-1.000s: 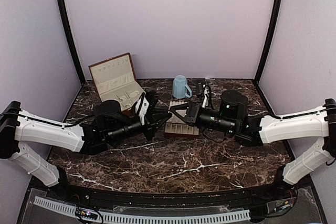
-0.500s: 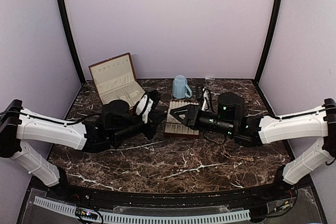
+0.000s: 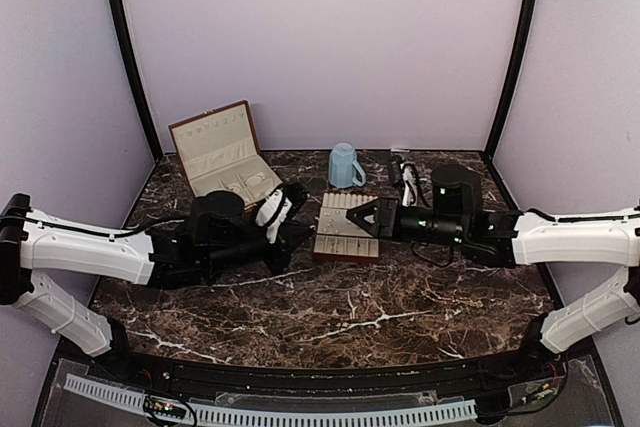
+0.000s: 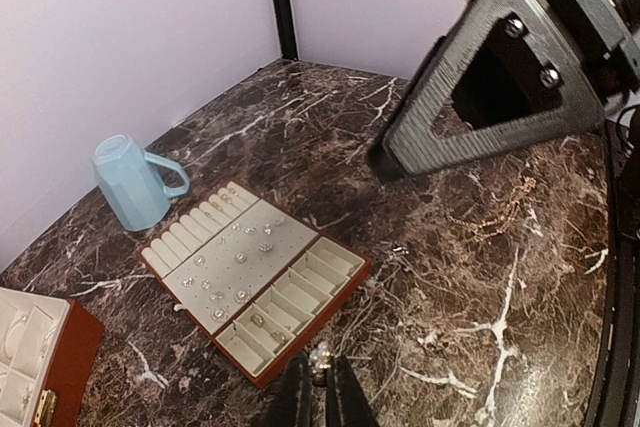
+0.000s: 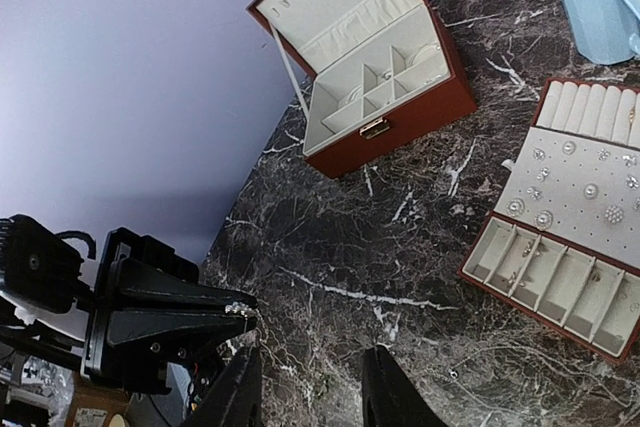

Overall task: Organize the mixed jewelry
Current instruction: Place the earring at the center of the board.

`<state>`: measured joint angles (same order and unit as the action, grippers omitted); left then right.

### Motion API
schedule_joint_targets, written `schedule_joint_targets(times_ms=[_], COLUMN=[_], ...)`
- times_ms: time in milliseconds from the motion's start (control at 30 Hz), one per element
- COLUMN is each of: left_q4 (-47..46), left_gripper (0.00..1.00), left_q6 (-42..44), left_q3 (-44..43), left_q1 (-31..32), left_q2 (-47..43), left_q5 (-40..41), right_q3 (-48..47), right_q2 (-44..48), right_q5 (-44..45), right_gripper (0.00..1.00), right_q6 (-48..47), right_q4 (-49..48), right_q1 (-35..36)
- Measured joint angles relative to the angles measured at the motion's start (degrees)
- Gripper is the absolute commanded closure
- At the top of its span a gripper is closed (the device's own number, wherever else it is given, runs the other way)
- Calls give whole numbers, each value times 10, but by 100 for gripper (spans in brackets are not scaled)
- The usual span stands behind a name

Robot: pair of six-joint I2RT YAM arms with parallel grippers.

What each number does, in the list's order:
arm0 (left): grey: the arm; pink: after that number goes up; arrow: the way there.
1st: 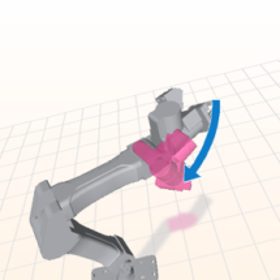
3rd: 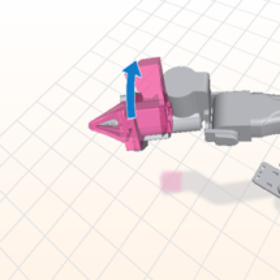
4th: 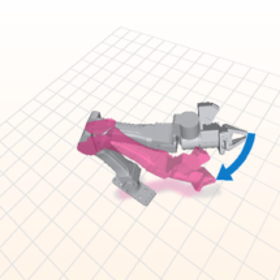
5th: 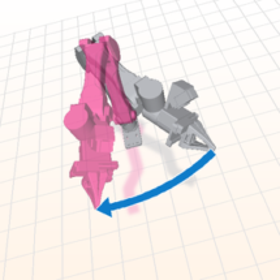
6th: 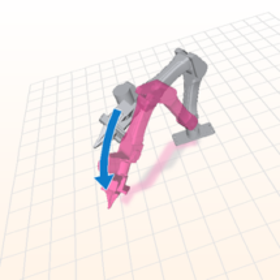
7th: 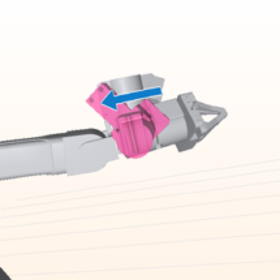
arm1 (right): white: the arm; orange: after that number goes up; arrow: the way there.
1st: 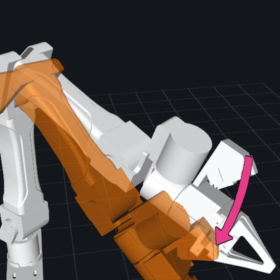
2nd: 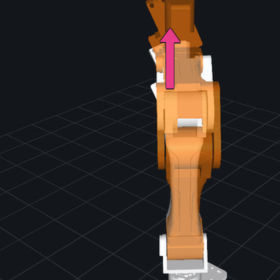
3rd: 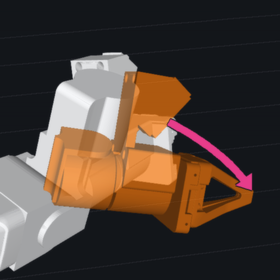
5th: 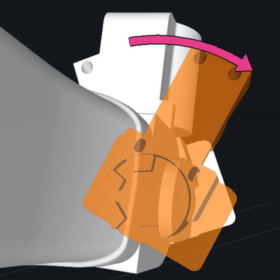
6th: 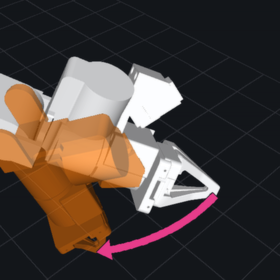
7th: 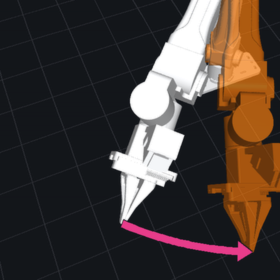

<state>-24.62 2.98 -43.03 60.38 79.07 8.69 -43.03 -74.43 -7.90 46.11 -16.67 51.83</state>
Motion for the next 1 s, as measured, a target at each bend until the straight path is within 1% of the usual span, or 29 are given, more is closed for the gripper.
schedule_joint_targets(times_ms=[100,267,400,500,633,800,1000], left_q4=[23,65,84,85,85,100,149], left_gripper=[98,96,96,96,96,95,95], left_q6=[18,71,111,136,174,224,278], left_q3=[0,-1,-1,-1,-3,-12,-37], left_q1=[0,0,0,0,2,15,39], left_q2=[-9,-14,-14,-14,-2,45,108], left_q5=[-26,-94,-132,-150,-157,-148,-149], right_q3=[0,0,0,0,9,32,78], right_q2=[8,8,1,-12,-17,-17,-16], right_q5=[-37,-116,-180,-207,-205,-183,-121], right_gripper=[66,64,63,63,63,64,65], right_q6=[-22,-46,-49,-49,-50,-46,-19], right_q4=[14,45,44,42,43,42,55], right_q1=[-12,-16,-16,-16,-16,-16,-16])
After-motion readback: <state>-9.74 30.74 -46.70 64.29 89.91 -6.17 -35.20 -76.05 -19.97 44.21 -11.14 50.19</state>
